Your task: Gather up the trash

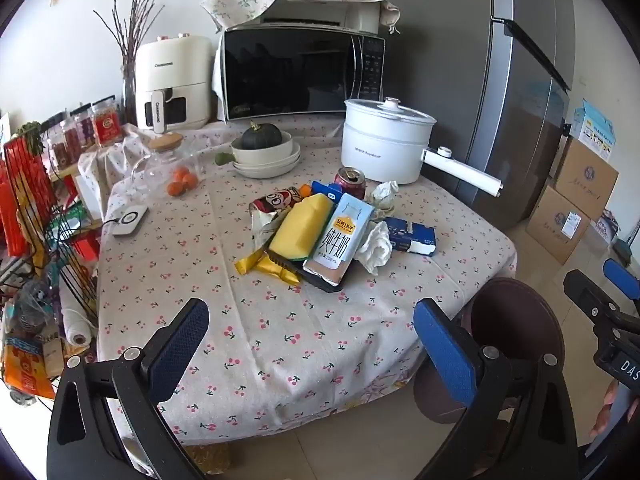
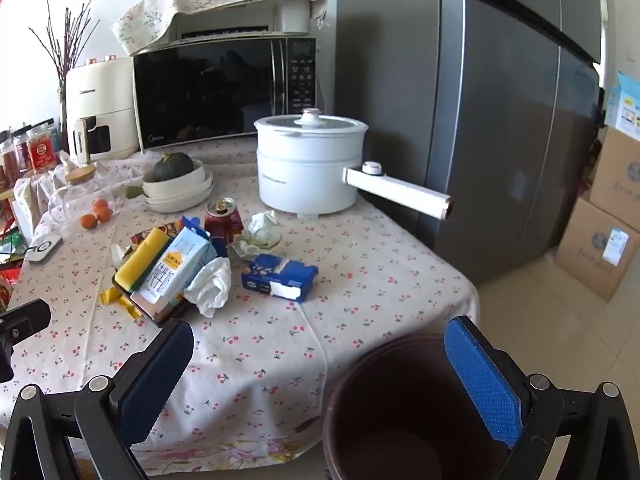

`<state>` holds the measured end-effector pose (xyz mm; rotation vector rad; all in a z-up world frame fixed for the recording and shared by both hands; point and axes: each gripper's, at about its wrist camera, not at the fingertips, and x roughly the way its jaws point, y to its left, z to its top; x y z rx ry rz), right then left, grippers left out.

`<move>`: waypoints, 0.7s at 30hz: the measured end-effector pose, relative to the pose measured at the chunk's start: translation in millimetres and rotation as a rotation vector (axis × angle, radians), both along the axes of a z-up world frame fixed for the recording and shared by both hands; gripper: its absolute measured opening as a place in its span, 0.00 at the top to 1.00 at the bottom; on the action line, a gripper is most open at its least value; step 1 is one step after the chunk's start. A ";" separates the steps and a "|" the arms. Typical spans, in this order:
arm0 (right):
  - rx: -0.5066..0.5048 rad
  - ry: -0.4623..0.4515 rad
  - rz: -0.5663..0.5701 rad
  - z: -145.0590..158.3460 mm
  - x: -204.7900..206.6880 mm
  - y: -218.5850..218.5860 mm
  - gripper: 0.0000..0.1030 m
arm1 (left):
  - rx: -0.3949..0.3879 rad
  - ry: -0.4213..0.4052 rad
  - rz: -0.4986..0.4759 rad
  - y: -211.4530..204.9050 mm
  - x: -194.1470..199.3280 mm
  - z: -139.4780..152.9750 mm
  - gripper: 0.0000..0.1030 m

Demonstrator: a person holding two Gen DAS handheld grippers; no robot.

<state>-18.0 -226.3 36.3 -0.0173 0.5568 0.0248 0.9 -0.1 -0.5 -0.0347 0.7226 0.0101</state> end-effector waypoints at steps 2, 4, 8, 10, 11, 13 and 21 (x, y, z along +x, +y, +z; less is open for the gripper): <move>0.011 0.013 -0.009 -1.5 -3.0 1.4 0.00 | 0.001 0.008 -0.006 -1.1 2.1 -0.5 0.00; 0.018 0.026 -0.019 -3.7 -8.5 5.5 0.00 | -0.002 0.007 -0.008 2.5 6.6 6.0 0.00; 0.063 0.069 -0.017 1.2 1.1 -5.4 0.00 | 0.022 -0.052 -0.002 -2.7 -6.3 5.1 0.00; 0.066 0.067 -0.017 1.6 -0.1 -5.7 0.00 | 0.021 -0.056 -0.003 -3.5 -6.4 6.6 0.00; 0.069 0.064 -0.015 -0.9 -0.7 -6.0 0.00 | 0.021 -0.062 -0.005 -3.0 -8.9 1.7 0.00; 0.068 0.063 -0.014 -1.2 -0.3 -4.4 0.00 | 0.022 -0.063 -0.004 -3.1 -8.9 2.2 0.00; 0.047 0.058 -0.006 -1.8 -1.0 -0.9 0.00 | 0.027 -0.058 -0.002 -2.3 -7.8 2.5 0.00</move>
